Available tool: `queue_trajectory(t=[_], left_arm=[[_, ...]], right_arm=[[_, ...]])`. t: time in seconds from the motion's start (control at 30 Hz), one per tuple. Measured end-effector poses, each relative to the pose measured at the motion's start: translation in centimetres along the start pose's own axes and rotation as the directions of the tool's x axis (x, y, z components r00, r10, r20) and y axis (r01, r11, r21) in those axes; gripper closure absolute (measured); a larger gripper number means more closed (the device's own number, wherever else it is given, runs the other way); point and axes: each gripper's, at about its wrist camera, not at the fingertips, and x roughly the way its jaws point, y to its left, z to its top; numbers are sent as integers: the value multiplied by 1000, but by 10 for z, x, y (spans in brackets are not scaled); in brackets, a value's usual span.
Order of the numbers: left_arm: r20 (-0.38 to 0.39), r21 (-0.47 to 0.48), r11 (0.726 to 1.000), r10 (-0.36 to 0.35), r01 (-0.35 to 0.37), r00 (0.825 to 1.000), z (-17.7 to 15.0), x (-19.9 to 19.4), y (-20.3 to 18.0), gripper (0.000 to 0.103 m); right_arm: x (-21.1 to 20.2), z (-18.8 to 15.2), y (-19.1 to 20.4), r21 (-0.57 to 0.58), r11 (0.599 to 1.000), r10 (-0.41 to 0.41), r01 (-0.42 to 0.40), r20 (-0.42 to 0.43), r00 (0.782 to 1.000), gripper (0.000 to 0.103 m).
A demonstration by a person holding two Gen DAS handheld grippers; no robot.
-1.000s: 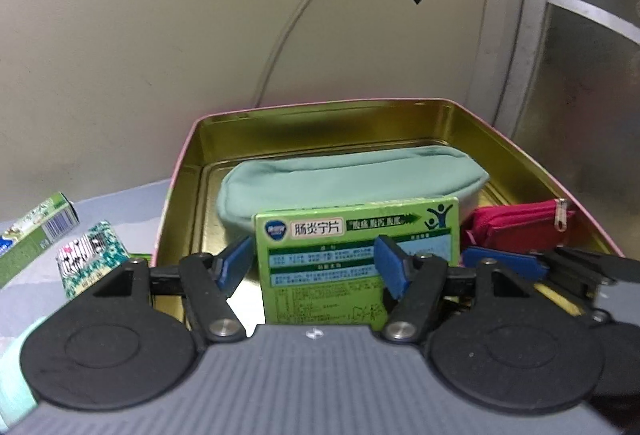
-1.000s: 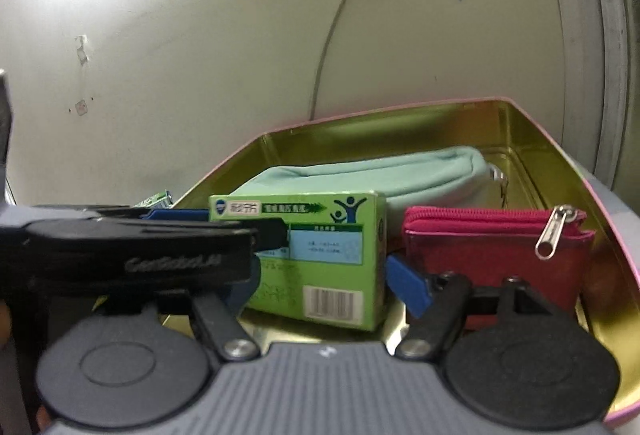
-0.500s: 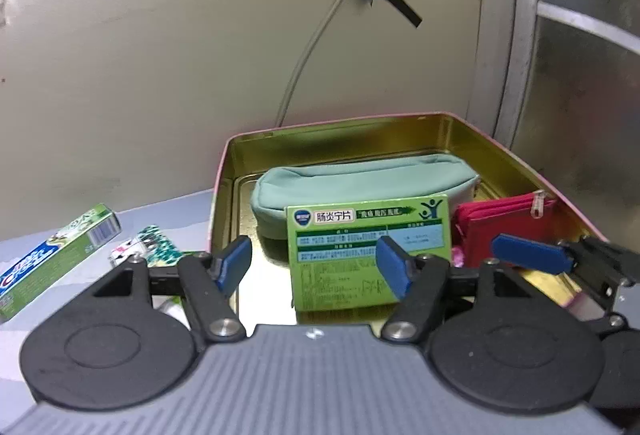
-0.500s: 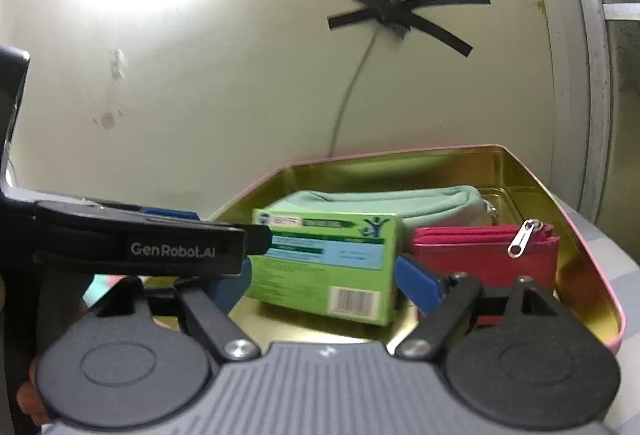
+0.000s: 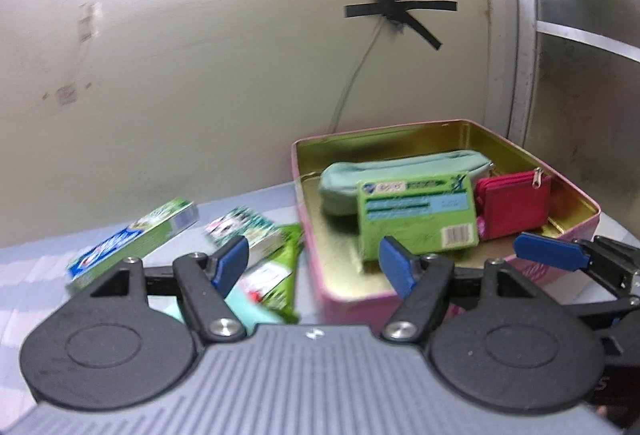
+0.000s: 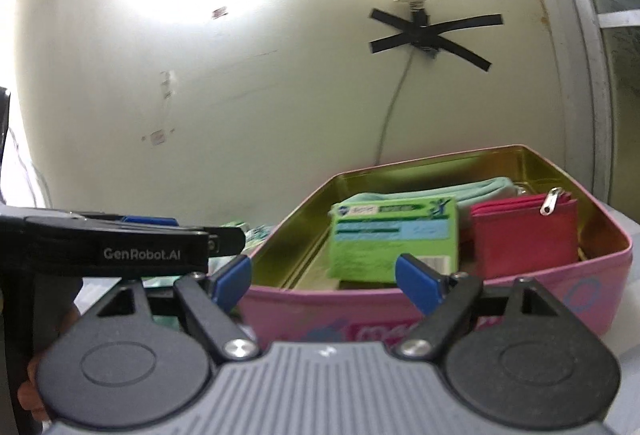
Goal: Organize objects
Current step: 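Move both grippers to the mint plush toy on the bed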
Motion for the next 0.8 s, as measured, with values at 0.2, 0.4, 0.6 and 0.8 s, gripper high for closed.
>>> queue_trajectory(t=[0.2,0.4,0.6,0.8], left_arm=[[-26,-50,998,29,-31,999,-26,-15,31,29],[-66,-132,988,71,-80,995,-58,-20,69,29],[-134,-277,946,138,-171,981,-98,-14,128,29],[-145,-329,916,189,-227,971,-125,-7,159,27]], right_arm=[[-1,-15,34,-42,998,37,-38,-42,998,21],[13,-32,70,-110,990,78,-92,-124,989,21],[28,-47,107,-206,969,95,-135,-190,977,21],[44,-42,134,-265,955,87,-135,-186,979,21]])
